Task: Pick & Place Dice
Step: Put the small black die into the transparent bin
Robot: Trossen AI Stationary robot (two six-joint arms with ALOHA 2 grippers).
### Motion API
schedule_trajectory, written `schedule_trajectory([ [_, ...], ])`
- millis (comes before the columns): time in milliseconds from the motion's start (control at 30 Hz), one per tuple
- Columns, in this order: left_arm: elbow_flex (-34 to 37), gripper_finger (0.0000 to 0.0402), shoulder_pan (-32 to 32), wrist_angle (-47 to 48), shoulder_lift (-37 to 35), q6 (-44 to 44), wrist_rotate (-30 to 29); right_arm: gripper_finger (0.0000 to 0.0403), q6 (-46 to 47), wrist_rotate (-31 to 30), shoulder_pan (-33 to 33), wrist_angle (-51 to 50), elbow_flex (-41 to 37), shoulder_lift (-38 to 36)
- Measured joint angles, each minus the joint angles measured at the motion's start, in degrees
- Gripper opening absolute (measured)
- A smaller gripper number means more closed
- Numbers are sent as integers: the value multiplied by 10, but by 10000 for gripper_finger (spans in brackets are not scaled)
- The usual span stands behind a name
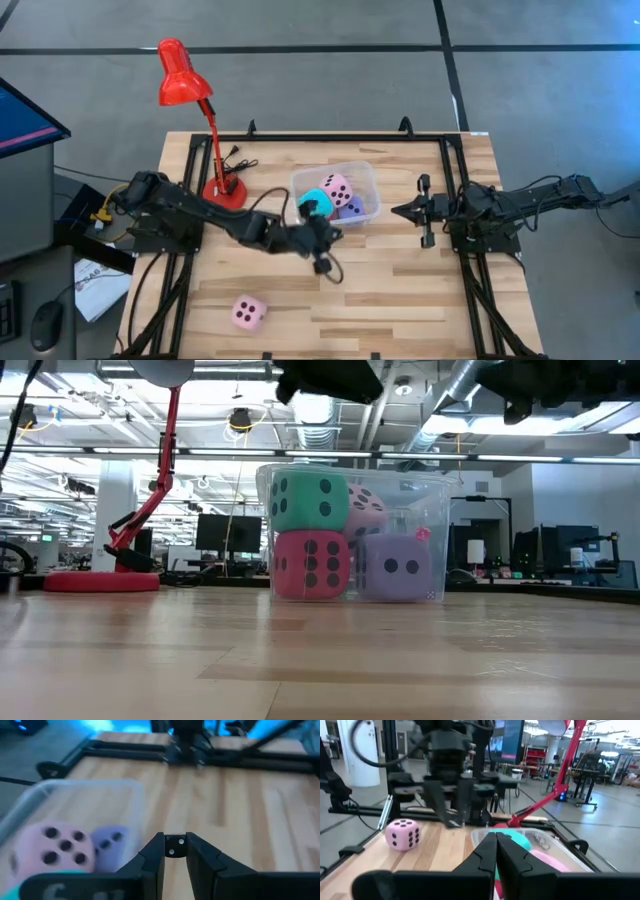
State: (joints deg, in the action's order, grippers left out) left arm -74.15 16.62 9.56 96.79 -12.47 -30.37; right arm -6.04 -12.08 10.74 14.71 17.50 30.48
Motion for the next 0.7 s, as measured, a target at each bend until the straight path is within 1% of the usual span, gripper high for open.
schedule_trajectory([
  [100, 0, 53, -28, -27, 0, 14, 0, 5, 0, 0, 0, 13, 0, 0],
  [167, 0, 52, -48, -28, 0, 15, 0, 5, -4, -12, 0, 14, 0, 0],
  [267, 0, 54, -75, -34, 0, 13, 1, 5, -4, -61, -3, 14, 0, 0],
  [333, 0, 54, -92, -37, 0, 11, 14, 5, -4, -86, -9, 14, 0, 4],
  [400, 0, 53, -108, -40, 2, 1, 35, 5, -2, -90, -16, 14, 0, 13],
  [500, 0, 52, -128, -43, 3, -16, 51, 5, -2, -90, -32, 30, 0, 36],
  [700, 0, 56, -142, -46, 3, -14, 54, 5, 7, -90, -60, 116, 0, 104],
])
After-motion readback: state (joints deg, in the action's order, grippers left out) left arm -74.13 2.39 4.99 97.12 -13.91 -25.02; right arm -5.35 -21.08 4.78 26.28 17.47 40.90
